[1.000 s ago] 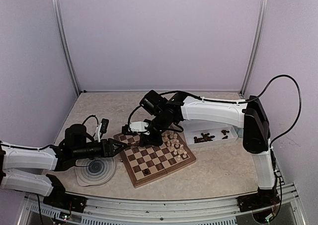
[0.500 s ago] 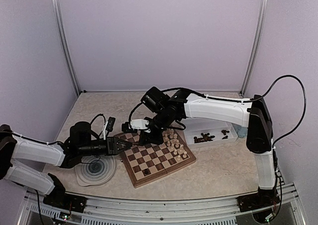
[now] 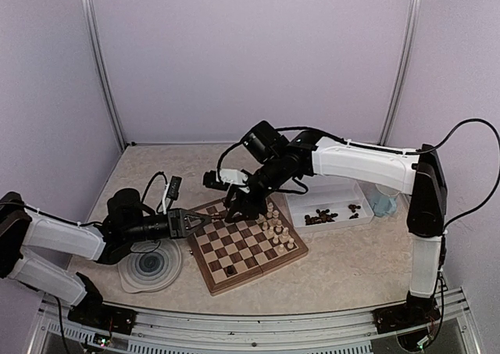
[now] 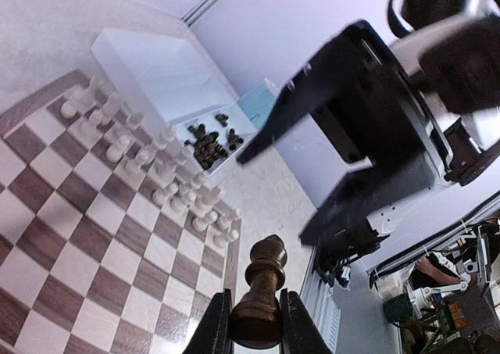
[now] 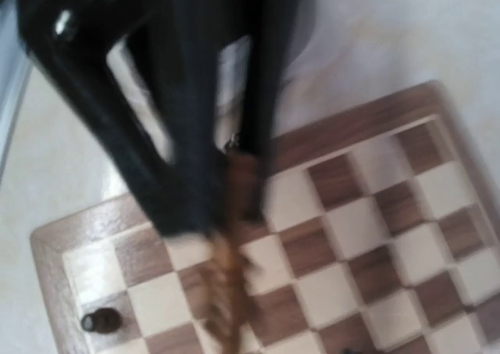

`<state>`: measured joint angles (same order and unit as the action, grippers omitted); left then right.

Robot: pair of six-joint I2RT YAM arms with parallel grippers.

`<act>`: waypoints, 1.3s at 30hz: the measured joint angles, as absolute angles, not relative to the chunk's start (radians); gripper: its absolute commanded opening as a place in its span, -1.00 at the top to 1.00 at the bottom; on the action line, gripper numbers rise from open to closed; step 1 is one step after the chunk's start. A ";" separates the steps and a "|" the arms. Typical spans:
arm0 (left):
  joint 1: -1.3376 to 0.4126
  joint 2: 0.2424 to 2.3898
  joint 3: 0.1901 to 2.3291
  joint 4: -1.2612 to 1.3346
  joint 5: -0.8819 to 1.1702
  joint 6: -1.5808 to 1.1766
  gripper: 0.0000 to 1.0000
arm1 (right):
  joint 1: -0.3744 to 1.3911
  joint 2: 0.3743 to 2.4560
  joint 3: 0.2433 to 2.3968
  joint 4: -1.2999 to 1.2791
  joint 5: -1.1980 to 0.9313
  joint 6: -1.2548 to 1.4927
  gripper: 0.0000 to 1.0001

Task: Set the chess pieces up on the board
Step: Pass from the right arm to the left, then pass from the left arm to the right

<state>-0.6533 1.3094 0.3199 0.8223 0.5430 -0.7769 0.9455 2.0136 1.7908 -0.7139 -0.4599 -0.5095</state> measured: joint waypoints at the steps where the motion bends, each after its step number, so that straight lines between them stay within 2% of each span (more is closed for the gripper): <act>1: -0.656 1.309 0.319 0.854 0.540 -0.782 0.90 | 0.911 1.982 1.772 -0.688 -0.508 -0.477 -0.13; 8: -0.709 1.332 0.334 1.092 0.455 -0.791 0.94 | 0.674 1.891 1.737 -0.470 -0.810 -0.183 -0.18; 14: -0.740 1.475 0.413 1.302 0.373 -0.821 0.94 | 0.686 1.908 1.631 -0.281 -1.028 0.105 -0.26; 18: -0.756 1.570 0.469 1.391 0.350 -0.845 0.95 | 0.698 1.933 1.584 -0.180 -1.113 0.253 -0.24; 22: -0.776 1.644 0.496 1.452 0.332 -0.870 0.95 | 0.698 1.938 1.573 -0.123 -1.155 0.322 -0.08; 28: -0.793 1.716 0.513 1.520 0.324 -0.902 0.95 | 0.702 1.938 1.560 -0.052 -1.190 0.370 0.41; 30: -0.793 1.724 0.513 1.530 0.323 -0.910 0.95 | 0.704 1.938 1.549 -0.042 -1.195 0.387 0.43; 34: -0.793 1.724 0.513 1.545 0.312 -0.913 0.95 | 0.707 1.938 1.537 -0.022 -1.201 0.404 0.31; 39: -0.793 1.724 0.513 1.555 0.302 -0.913 0.95 | 0.720 1.938 1.536 -0.009 -1.201 0.409 0.65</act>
